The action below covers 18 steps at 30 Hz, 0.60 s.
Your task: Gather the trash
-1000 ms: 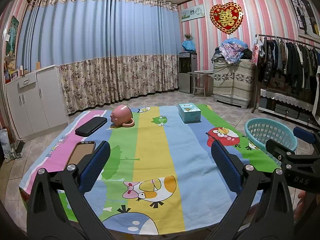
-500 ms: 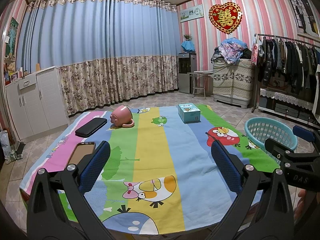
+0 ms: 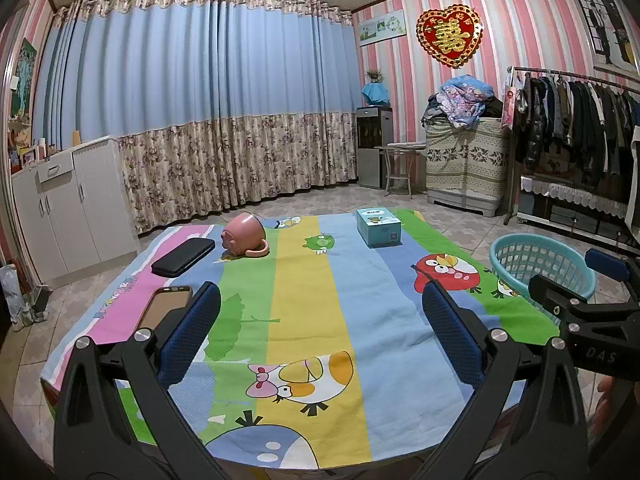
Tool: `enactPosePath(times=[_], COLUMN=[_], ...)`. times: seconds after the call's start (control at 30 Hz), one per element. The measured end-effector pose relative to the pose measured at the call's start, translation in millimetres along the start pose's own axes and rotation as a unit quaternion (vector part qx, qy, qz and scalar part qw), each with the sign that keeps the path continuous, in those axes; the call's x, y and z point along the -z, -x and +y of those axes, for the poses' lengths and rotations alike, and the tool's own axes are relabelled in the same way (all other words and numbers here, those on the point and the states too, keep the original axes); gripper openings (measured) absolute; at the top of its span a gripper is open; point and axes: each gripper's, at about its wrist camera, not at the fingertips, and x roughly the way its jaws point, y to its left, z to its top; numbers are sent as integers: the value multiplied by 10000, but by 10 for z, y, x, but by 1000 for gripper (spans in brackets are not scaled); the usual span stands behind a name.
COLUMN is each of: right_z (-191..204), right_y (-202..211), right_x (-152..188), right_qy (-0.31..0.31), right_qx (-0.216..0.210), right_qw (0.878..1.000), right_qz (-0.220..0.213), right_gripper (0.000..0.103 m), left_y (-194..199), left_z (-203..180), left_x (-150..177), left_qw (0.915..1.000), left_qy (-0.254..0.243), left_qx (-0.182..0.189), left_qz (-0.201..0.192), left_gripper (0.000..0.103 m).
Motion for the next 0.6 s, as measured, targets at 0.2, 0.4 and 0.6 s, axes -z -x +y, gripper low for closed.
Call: enactPosePath(times=[0.2,0.4,0.6], right_z=[-22,-22,-25], right_y=[7,6,7], right_x=[-7,-5,-2], right_qy=[-29,-25,-20], right_qx=[-7,-5,-4], right_qw=[10000,10000,10000], right_qz=[-4,-2,-2], right_gripper=[98,98,98], left_y=[6,-3,5], left_z=[-4,0,-1], left_x=[-1,14,9], left_qw=[10000,10000,10000], left_qy=[-10,-2,6], left_qx=[-11,4,-2], left_qz=[-3,3,-6], left_gripper=[98,98,98])
